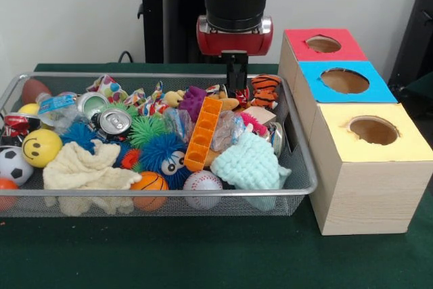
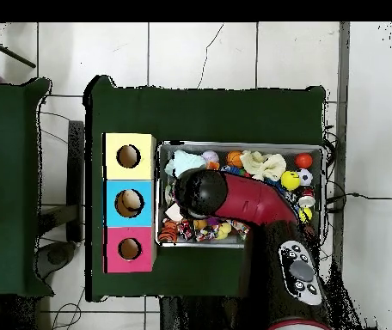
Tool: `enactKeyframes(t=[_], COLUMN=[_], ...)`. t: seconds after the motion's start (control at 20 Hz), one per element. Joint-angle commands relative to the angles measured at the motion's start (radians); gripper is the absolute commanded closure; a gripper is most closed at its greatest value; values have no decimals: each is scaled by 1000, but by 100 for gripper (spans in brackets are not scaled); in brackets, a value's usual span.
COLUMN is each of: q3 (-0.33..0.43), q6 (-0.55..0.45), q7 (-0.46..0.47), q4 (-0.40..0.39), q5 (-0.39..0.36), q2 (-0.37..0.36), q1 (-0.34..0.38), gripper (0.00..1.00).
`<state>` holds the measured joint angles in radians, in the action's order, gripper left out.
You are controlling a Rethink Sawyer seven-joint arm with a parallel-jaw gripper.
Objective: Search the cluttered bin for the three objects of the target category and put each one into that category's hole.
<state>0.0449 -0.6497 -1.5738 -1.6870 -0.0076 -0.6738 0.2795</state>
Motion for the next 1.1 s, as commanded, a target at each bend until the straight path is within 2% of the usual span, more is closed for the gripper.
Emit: enactKeyframes(t=[0.05, 0.4, 1.1], q3=[53, 46, 35], q6=[22, 2, -136], q7=[-169, -137, -121], q4=[-8, 87, 279], q5=[35, 19, 20], q2=[38, 101, 193], q1=[-17, -17, -19], gripper=[100, 100, 100])
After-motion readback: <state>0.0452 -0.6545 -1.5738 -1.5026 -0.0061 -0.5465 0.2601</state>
